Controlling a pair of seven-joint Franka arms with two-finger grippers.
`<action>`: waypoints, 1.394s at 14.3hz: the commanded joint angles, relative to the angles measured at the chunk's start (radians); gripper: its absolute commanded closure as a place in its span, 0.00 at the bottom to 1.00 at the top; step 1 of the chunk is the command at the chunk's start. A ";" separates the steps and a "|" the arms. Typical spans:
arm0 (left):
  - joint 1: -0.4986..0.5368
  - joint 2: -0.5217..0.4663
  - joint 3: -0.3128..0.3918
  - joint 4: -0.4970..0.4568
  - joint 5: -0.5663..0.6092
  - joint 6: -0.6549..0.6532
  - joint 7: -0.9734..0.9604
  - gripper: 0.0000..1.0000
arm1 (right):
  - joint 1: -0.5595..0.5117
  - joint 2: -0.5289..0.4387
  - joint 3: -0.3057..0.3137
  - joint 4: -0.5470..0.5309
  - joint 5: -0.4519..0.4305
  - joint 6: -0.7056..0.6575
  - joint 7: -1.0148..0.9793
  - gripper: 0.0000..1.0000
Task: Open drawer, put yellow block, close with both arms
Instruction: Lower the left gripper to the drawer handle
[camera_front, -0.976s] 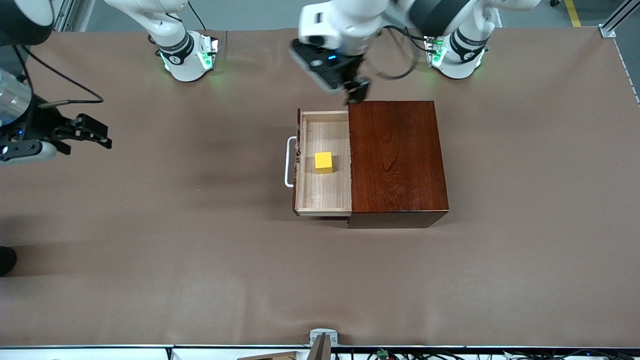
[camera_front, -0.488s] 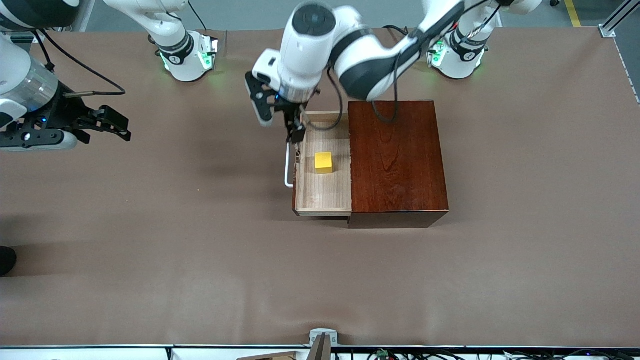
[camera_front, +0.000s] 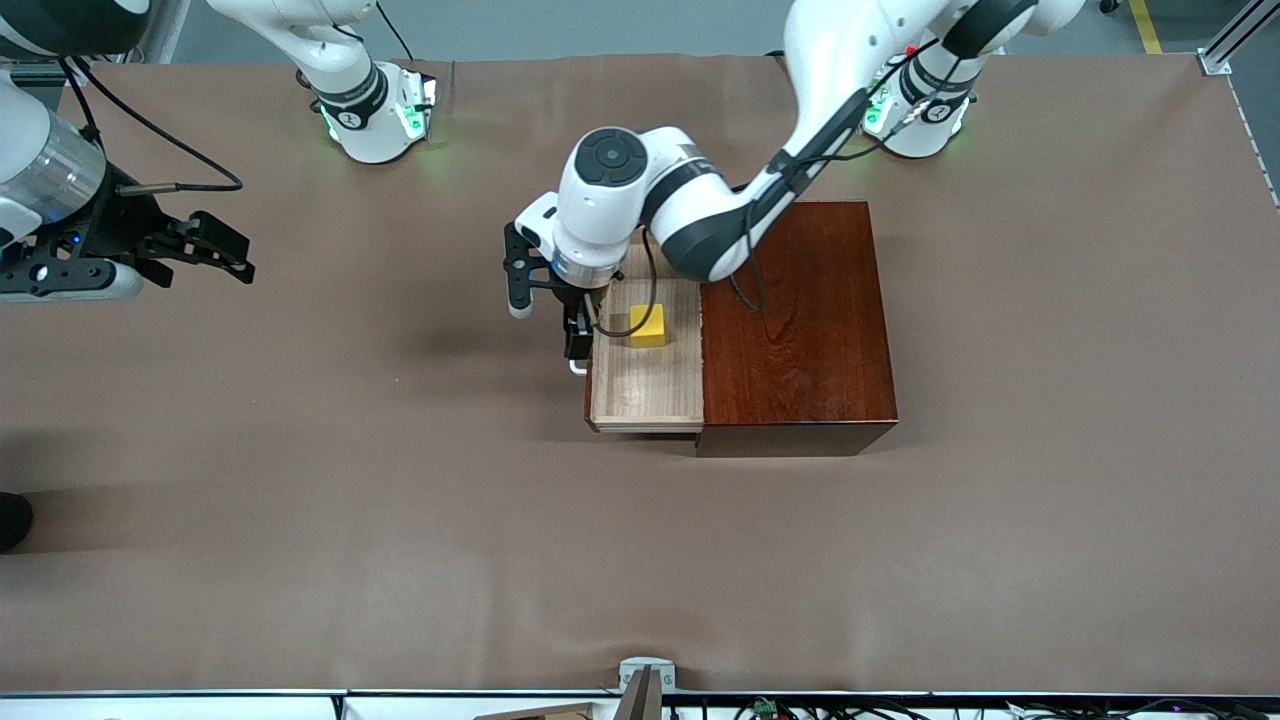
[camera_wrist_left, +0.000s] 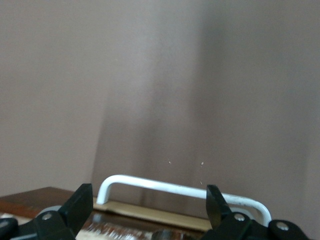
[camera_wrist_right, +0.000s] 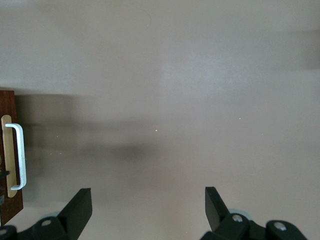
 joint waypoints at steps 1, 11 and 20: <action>-0.026 0.033 0.024 0.036 0.023 0.006 0.030 0.00 | -0.007 -0.021 0.004 -0.006 0.016 -0.006 0.001 0.00; -0.013 0.010 0.021 0.031 -0.013 -0.187 0.024 0.00 | -0.036 -0.020 0.001 0.010 0.013 -0.007 -0.035 0.00; -0.009 -0.024 0.024 0.034 -0.001 -0.475 0.043 0.00 | -0.001 -0.020 -0.085 0.036 0.002 -0.055 -0.083 0.00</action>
